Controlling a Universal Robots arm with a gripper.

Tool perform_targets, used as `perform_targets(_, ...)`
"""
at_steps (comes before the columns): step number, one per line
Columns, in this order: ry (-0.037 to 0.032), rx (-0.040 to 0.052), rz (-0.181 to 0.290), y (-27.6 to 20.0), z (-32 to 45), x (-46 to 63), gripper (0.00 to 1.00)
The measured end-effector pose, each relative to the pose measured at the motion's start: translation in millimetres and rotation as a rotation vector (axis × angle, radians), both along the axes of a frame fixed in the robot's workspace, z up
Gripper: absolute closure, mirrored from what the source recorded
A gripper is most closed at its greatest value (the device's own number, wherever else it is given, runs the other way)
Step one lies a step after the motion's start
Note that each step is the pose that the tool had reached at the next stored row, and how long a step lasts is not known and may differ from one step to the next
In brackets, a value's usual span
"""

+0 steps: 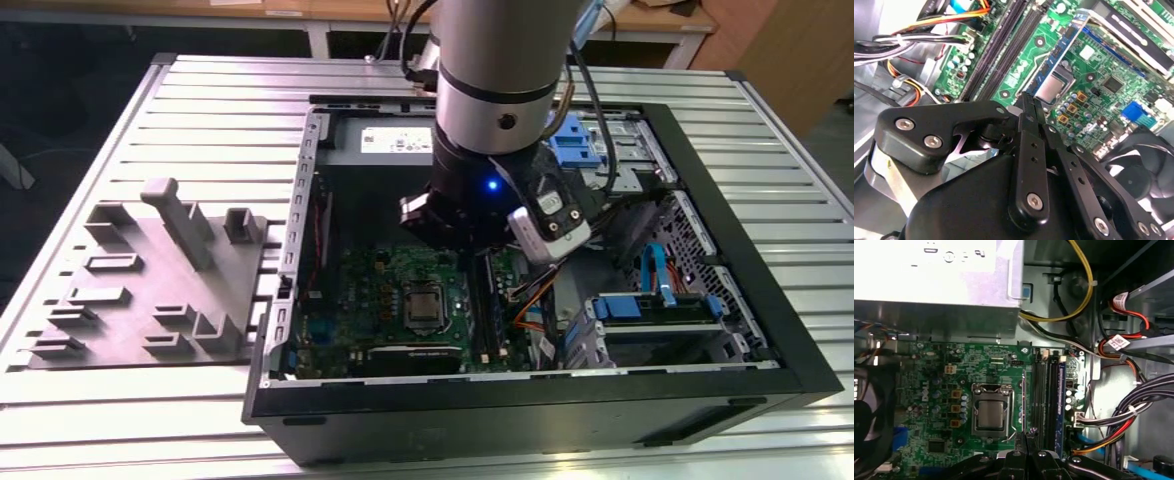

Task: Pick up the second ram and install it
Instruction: 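Insert the second ram into the second slot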

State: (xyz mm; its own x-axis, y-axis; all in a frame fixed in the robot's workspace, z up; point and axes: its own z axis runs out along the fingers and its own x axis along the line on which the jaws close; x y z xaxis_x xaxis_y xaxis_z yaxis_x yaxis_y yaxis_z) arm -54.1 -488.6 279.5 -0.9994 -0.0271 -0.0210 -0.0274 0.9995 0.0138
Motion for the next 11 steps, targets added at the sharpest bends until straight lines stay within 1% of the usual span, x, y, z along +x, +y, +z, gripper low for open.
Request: perform_targets(11,-0.0001,0.0003,0.000,0.0,-5.2,14.7,0.89)
